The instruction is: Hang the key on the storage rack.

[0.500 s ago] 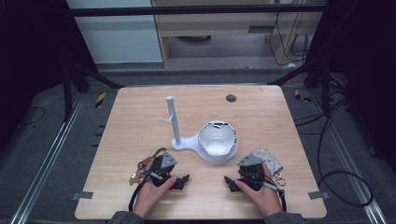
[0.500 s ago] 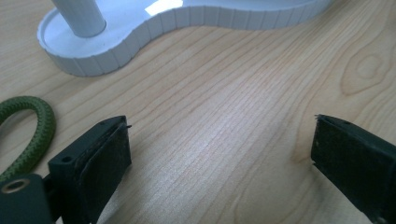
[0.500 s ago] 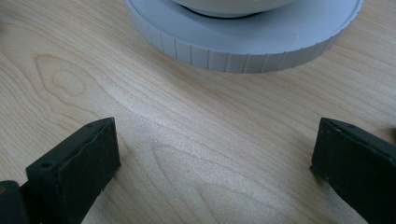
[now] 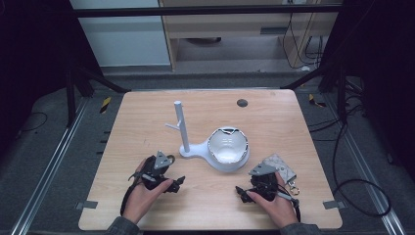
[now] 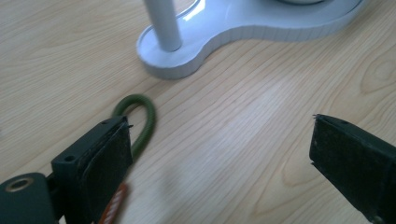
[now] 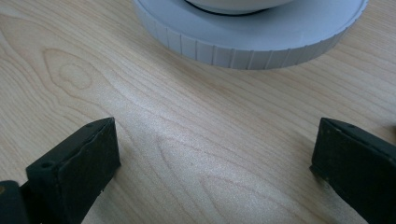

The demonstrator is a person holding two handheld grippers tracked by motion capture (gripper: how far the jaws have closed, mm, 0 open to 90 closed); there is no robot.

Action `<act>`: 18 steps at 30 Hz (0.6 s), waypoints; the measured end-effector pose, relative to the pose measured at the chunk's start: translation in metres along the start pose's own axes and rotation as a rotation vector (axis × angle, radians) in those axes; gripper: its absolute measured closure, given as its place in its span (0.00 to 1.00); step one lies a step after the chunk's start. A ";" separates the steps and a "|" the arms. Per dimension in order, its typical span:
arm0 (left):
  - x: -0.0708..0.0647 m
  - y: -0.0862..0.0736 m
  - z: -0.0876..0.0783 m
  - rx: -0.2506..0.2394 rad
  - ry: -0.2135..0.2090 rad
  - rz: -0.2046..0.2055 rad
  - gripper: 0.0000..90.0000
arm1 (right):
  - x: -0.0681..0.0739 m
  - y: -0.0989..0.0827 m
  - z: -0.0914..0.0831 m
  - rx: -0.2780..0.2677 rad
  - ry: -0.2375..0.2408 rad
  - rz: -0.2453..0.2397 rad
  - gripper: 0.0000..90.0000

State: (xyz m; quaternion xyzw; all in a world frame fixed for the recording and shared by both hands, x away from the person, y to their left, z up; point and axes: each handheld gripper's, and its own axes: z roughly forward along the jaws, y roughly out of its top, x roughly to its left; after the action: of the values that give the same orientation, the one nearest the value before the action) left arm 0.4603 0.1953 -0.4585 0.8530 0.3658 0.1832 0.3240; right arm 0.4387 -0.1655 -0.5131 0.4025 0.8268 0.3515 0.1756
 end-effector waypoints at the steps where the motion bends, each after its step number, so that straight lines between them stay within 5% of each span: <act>1: 0.004 0.001 -0.002 0.013 0.011 0.005 0.06 | 0.000 0.000 0.000 0.002 0.000 0.001 0.01; 7: 0.026 0.002 -0.008 0.090 0.070 0.015 0.06 | 0.000 -0.001 -0.001 -0.001 0.002 -0.005 0.01; 10: 0.037 0.003 -0.010 0.121 0.064 -0.018 0.07 | 0.000 -0.001 -0.001 -0.001 0.002 -0.005 0.01; 14: 0.049 0.003 -0.011 0.200 0.069 -0.013 0.08 | 0.001 -0.001 -0.001 0.001 0.002 0.000 0.01; 18: 0.058 0.005 -0.012 0.209 0.055 -0.045 0.13 | 0.001 -0.002 -0.002 -0.002 0.003 -0.004 0.01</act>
State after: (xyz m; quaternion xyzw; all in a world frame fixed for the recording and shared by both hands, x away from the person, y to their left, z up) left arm 0.4947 0.2411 -0.4416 0.8684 0.4106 0.1603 0.2272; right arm 0.4364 -0.1664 -0.5133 0.4002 0.8275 0.3525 0.1757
